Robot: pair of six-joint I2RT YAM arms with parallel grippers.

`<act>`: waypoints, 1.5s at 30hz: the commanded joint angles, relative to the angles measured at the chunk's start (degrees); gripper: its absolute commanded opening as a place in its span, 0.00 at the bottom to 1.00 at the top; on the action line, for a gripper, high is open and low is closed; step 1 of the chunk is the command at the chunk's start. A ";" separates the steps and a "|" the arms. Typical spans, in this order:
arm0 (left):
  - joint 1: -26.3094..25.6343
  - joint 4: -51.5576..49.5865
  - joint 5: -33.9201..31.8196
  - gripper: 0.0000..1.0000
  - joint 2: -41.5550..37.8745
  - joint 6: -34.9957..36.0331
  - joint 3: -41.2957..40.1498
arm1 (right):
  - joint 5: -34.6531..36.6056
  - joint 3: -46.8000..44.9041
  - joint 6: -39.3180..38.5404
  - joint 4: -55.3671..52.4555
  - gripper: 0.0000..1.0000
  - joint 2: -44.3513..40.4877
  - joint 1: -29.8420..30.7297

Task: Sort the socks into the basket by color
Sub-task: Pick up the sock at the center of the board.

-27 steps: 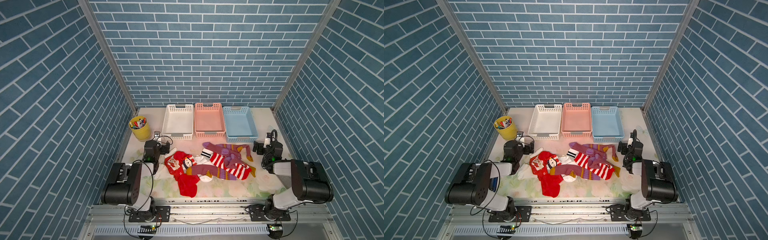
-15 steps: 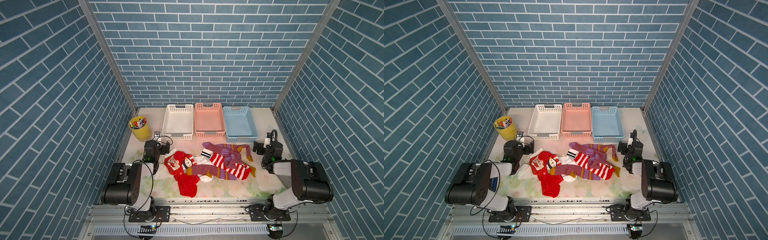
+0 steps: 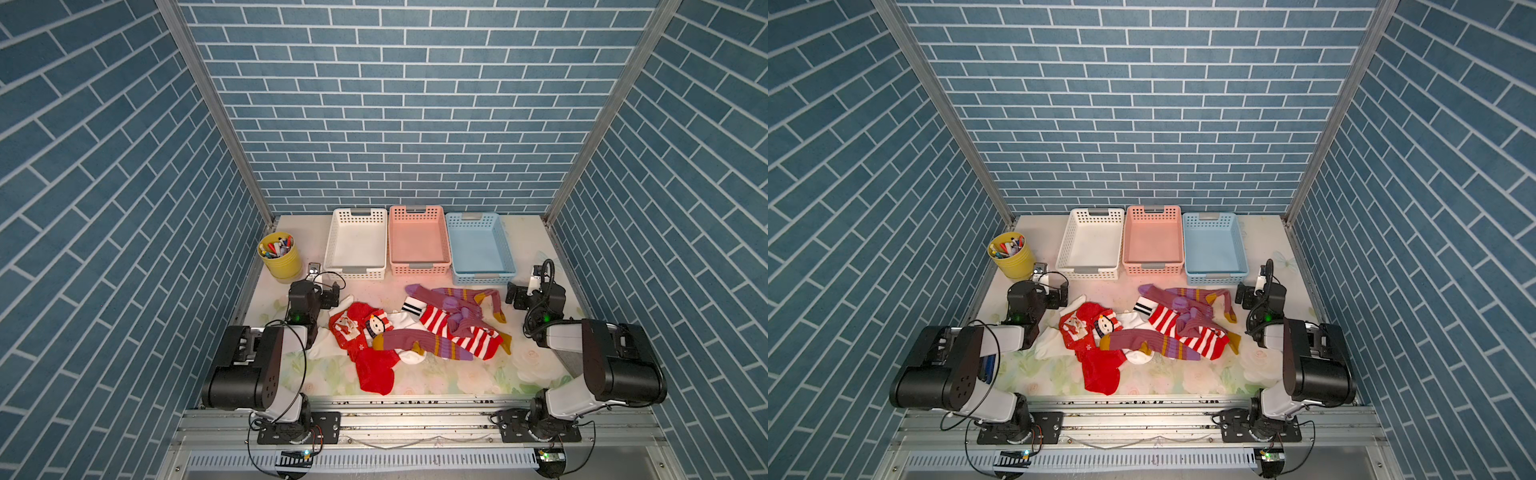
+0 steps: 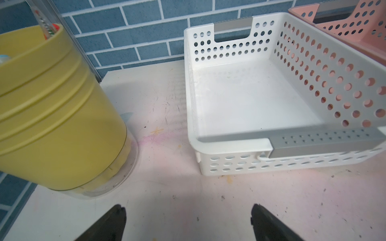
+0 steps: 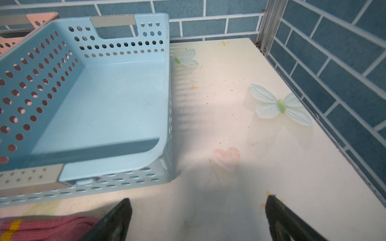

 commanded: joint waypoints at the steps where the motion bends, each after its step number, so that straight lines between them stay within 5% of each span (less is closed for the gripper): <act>1: 0.40 0.68 0.65 1.00 -0.14 0.40 0.26 | 0.53 1.01 0.09 0.64 0.99 0.21 0.21; 19: 0.30 0.86 -0.01 1.00 -0.45 0.37 0.24 | 0.39 0.86 0.18 0.82 0.99 0.11 0.14; 25: -0.48 -29.46 -7.22 1.00 -8.98 -4.20 13.41 | 2.46 2.98 0.90 -3.94 0.99 -1.60 0.16; 32: -3.76 -51.79 -12.82 1.00 -13.65 -12.24 28.26 | -3.51 27.85 5.07 -46.85 0.99 -8.98 0.25; 37: -9.26 -65.72 -20.03 1.00 -14.25 -14.49 38.05 | -6.05 35.27 8.43 -55.86 0.99 -12.39 3.55; 45: -14.32 -74.73 -9.34 1.00 -19.02 -16.24 42.69 | -6.78 38.12 12.48 -65.43 0.97 -19.91 8.15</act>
